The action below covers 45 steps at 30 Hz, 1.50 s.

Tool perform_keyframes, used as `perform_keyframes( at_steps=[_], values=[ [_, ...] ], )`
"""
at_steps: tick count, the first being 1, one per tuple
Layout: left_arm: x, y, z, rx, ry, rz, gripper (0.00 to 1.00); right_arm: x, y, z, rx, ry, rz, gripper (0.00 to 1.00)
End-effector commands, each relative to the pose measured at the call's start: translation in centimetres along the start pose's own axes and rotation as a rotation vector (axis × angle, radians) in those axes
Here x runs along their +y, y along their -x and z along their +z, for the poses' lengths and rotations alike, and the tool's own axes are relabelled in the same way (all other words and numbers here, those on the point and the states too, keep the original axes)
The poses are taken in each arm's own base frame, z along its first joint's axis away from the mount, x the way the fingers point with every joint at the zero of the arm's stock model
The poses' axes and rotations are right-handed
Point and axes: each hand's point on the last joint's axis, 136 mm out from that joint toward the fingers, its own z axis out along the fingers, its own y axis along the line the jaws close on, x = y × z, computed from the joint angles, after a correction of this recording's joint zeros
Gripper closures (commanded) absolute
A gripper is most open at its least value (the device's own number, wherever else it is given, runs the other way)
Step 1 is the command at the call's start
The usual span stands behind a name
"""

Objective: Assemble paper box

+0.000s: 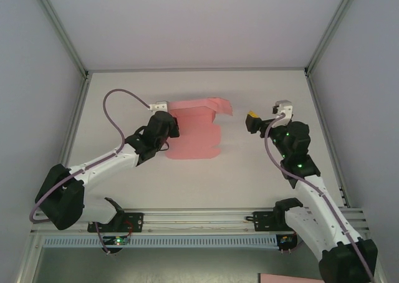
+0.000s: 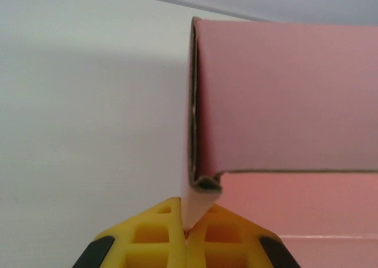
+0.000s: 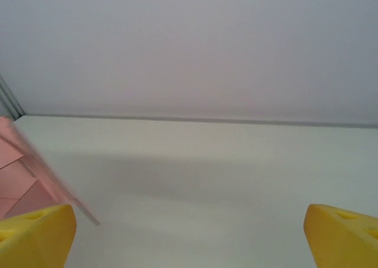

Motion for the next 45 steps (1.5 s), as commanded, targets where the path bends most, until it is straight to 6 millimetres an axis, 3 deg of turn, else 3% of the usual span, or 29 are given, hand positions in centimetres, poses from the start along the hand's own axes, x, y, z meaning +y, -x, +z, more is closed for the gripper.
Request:
perform_keyframes(
  at_steps=[1, 7, 10, 17, 25, 29, 33, 39, 45],
  values=[
    [-0.8, 0.3, -0.6, 0.009, -0.060, 0.065, 1.00, 1.0, -0.1, 0.7, 0.086, 0.151, 0.071, 0.02],
    [-2.5, 0.1, -0.7, 0.023, -0.155, 0.094, 1.00, 2.2, 0.1, 4.2, 0.224, 0.366, 0.122, 0.17],
    [-2.5, 0.3, -0.6, 0.021, -0.151, 0.089, 1.00, 4.5, -0.5, 5.0, 0.268, 0.546, 0.114, 0.21],
    [-2.5, 0.6, -0.6, 0.022, -0.139, 0.080, 1.00, 8.2, -3.9, 4.7, 0.368, 0.737, 0.049, 0.32],
    [-2.2, 0.6, -0.3, 0.019, -0.124, 0.071, 1.00, 12.7, -5.8, 2.9, 0.411, 0.929, -0.029, 0.33],
    [-2.6, 0.5, -0.3, 0.027, -0.138, 0.072, 1.00, 13.9, -7.0, 2.8, 0.440, 0.908, -0.110, 0.32],
    [-2.7, 0.5, -0.2, 0.032, -0.143, 0.074, 1.00, 15.1, -6.9, 3.4, 0.410, 0.861, -0.189, 0.30],
    [-2.6, 0.2, 0.3, 0.053, -0.127, 0.069, 1.00, 15.0, -6.2, 4.9, 0.355, 0.717, -0.236, 0.23],
    [-2.2, 0.0, 0.6, 0.073, -0.093, 0.075, 1.00, 14.4, -6.2, 3.9, 0.348, 0.669, -0.253, 0.23]
  ],
)
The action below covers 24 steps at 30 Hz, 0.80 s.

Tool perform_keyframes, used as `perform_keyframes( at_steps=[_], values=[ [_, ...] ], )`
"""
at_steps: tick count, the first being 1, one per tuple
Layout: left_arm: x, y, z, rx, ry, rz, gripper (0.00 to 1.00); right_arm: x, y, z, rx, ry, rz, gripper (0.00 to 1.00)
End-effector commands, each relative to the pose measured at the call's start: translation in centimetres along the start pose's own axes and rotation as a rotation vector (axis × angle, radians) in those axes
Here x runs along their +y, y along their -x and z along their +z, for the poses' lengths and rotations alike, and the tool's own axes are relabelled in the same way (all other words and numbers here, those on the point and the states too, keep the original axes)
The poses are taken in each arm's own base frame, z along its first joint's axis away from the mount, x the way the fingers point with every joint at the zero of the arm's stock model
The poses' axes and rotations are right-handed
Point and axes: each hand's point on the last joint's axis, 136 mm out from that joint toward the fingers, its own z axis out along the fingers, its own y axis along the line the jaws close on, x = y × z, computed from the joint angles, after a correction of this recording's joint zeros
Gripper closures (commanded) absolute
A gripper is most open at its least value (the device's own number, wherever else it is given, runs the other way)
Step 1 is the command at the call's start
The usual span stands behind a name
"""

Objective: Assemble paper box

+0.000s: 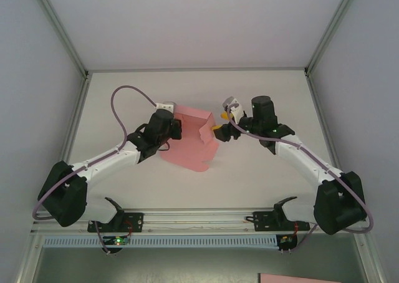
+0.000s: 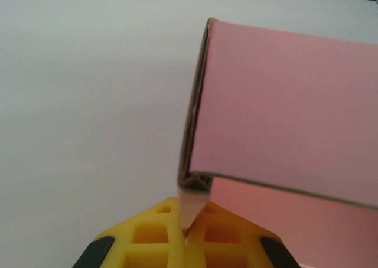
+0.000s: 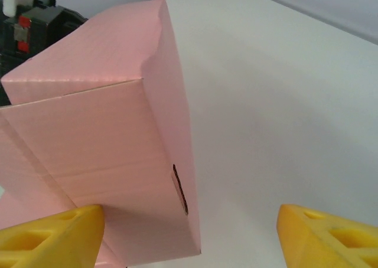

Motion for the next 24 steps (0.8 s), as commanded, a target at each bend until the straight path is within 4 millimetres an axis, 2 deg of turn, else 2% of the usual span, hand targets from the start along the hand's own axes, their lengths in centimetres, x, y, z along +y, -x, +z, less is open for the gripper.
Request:
perform_keyframes(
  at_steps=[1, 7, 9, 14, 19, 20, 22, 24],
  values=[
    [-0.5, 1.4, -0.1, -0.023, -0.002, -0.007, 1.00, 0.8, 0.5, -0.6, -0.025, -0.017, -0.020, 0.23],
    [-0.5, 1.4, 0.0, -0.029, -0.003, 0.003, 1.00, 2.9, -0.4, -1.2, 0.028, 0.094, -0.020, 0.25],
    [-1.1, 1.3, 0.0, -0.023, -0.037, 0.017, 1.00, 3.1, -0.5, -1.2, 0.036, 0.110, -0.032, 0.27],
    [-2.4, 1.3, -0.3, -0.023, -0.111, 0.025, 1.00, 1.7, 0.1, -0.7, 0.041, 0.051, -0.032, 0.27],
    [-3.4, 1.2, -0.3, -0.017, -0.163, 0.031, 1.00, -0.9, 1.8, 0.1, -0.053, -0.124, -0.027, 0.29],
    [-3.4, 1.2, -0.2, -0.014, -0.159, 0.027, 1.00, -1.4, 2.2, 0.3, -0.074, -0.176, -0.031, 0.31],
    [-3.6, 1.3, 0.1, -0.008, -0.150, 0.027, 1.00, -2.8, 3.0, 0.4, -0.109, -0.302, -0.029, 0.43],
    [-3.6, 1.3, 0.5, 0.001, -0.128, 0.018, 1.00, -4.4, 3.5, 0.4, -0.153, -0.447, -0.004, 0.64]
  ],
)
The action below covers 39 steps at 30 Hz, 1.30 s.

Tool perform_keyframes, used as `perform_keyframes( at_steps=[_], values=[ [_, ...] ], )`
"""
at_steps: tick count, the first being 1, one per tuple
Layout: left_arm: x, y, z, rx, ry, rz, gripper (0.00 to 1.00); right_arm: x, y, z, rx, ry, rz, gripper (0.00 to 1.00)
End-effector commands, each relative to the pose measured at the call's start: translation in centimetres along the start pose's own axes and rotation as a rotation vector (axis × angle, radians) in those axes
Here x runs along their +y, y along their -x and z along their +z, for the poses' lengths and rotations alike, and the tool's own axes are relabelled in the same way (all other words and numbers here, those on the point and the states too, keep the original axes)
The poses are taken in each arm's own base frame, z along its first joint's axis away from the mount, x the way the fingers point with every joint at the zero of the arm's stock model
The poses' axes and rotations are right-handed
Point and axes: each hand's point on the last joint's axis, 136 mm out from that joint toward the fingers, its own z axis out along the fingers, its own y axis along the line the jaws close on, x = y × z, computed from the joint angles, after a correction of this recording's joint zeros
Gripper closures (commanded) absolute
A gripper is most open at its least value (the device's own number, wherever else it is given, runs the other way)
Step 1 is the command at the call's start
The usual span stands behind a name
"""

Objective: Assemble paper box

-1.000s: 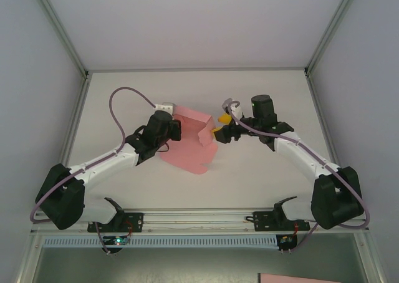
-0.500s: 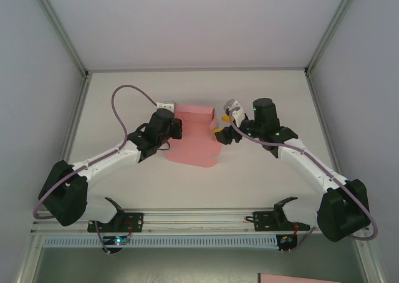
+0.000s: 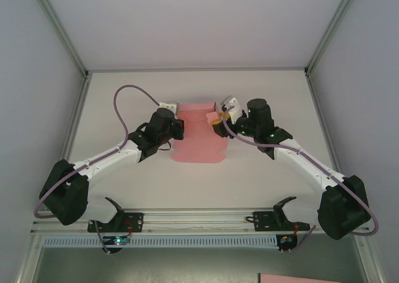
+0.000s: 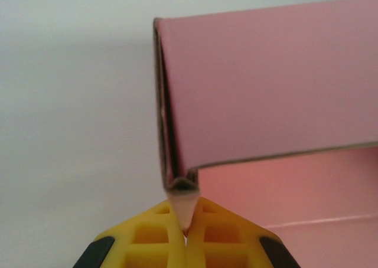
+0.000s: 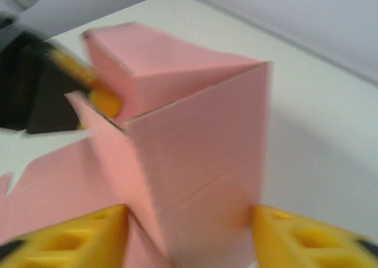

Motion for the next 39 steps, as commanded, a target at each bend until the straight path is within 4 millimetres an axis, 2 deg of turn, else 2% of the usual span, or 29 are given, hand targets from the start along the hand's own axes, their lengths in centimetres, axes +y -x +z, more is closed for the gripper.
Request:
perform_keyframes(
  at_steps=[1, 5, 8, 13, 18, 21, 24, 26, 28, 30, 32, 35, 36, 37, 39],
  values=[
    [-2.2, 1.5, 0.5, -0.026, -0.045, 0.000, 1.00, -3.8, 2.1, 0.7, -0.119, -0.302, 0.041, 0.70],
    [-3.4, 1.5, 1.1, -0.016, -0.055, -0.011, 1.00, -6.5, 1.3, 1.4, -0.112, -0.536, 0.053, 0.87],
    [-2.4, 1.8, 1.6, -0.011, 0.033, -0.073, 1.00, -7.8, 1.2, 1.4, -0.115, -0.660, 0.056, 0.97],
    [1.9, 1.4, 1.2, 0.025, 0.345, -0.246, 1.00, -11.0, 0.0, 0.4, -0.012, -0.924, 0.006, 0.98],
    [5.9, 0.0, -0.4, 0.065, 0.601, -0.265, 1.00, -14.1, -1.4, -2.2, 0.089, -1.176, -0.027, 0.97],
    [6.8, -0.2, -0.8, 0.064, 0.634, -0.284, 1.00, -15.4, -2.3, -3.2, 0.098, -1.210, 0.032, 0.96],
    [6.2, -0.1, -0.4, 0.068, 0.584, -0.286, 1.00, -15.5, -2.1, -3.4, 0.089, -1.218, 0.039, 0.93],
    [5.3, 0.1, 0.3, 0.082, 0.534, -0.266, 1.00, -14.9, -2.1, -2.0, 0.061, -1.099, 0.067, 0.91],
    [3.7, 0.4, 1.4, 0.092, 0.434, -0.229, 1.00, -12.7, -1.3, 0.6, -0.012, -0.847, 0.084, 0.89],
    [2.0, 0.7, 2.3, 0.094, 0.330, -0.179, 1.00, -9.1, 0.2, 2.6, -0.102, -0.555, 0.072, 0.71],
    [1.2, 1.0, 2.7, 0.088, 0.284, -0.142, 1.00, -5.8, 1.7, 3.1, -0.166, -0.333, 0.055, 0.57],
    [1.4, 2.1, 2.4, 0.051, 0.298, -0.092, 1.00, -2.3, 2.9, 2.0, -0.195, -0.137, 0.029, 0.35],
    [1.6, 2.4, 2.1, 0.041, 0.308, -0.079, 1.00, -1.5, 3.2, 1.4, -0.197, -0.095, 0.027, 0.14],
    [1.6, 2.7, 1.9, 0.031, 0.312, -0.061, 1.00, -0.8, 3.6, 0.7, -0.202, -0.064, 0.028, 0.02],
    [1.5, 3.5, 1.2, 0.011, 0.310, -0.009, 1.00, -0.2, 4.2, -0.9, -0.218, -0.046, 0.042, 0.02]
  ],
)
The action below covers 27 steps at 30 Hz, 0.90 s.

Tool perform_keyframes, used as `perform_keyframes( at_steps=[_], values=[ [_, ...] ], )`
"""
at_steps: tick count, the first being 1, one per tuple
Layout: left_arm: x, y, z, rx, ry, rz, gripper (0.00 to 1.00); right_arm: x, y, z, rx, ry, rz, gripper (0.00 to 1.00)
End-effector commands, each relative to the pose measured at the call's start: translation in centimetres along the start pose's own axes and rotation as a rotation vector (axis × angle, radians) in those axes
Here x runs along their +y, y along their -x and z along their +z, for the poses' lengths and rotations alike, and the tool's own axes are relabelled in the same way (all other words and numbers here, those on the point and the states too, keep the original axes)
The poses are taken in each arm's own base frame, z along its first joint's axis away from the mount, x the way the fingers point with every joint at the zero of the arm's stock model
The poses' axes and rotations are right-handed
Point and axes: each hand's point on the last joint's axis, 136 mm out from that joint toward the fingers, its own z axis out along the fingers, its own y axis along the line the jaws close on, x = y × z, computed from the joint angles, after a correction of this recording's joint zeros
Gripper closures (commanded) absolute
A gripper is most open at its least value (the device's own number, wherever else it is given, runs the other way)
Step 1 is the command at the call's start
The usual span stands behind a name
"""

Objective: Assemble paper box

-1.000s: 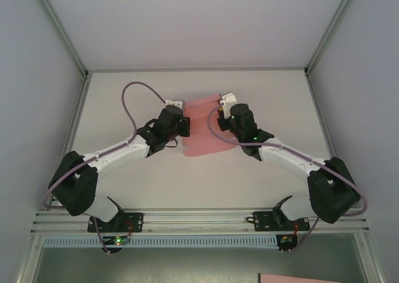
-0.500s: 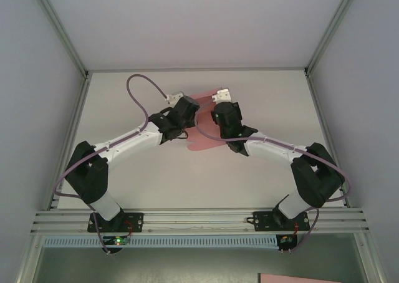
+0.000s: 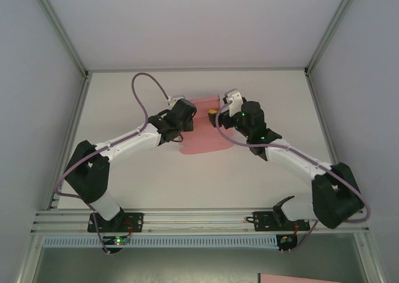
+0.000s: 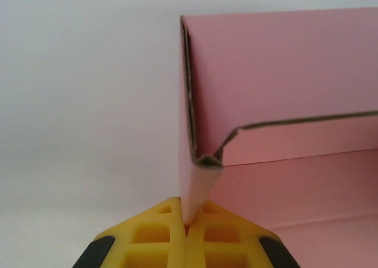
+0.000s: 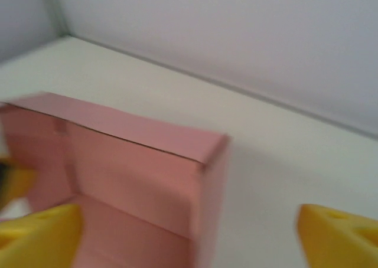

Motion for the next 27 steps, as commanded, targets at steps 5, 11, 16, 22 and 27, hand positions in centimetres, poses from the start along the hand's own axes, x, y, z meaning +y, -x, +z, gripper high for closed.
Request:
perform_keyframes(
  at_steps=[5, 11, 16, 22, 27],
  values=[
    [-0.2, 4.5, -3.7, -0.152, -0.045, 0.335, 1.00, 0.0, 3.5, -6.1, -0.096, 0.063, 0.134, 0.02],
    [0.1, 4.2, -5.2, 0.015, -0.076, 0.839, 1.00, -3.7, 1.3, -8.5, 0.051, -0.011, 0.345, 0.02],
    [0.5, 3.0, -8.3, 0.160, -0.159, 1.347, 1.00, -4.1, 0.6, -9.9, 0.065, -0.017, 0.329, 0.02],
    [2.7, 2.6, -5.7, 0.265, 0.057, 2.134, 1.00, -6.1, -0.7, -11.9, 0.079, -0.133, 0.334, 0.02],
    [-3.3, 3.2, -3.7, -0.081, 0.054, 2.475, 1.00, -7.1, -0.8, -13.6, 0.041, -0.182, 0.332, 0.02]
  ],
)
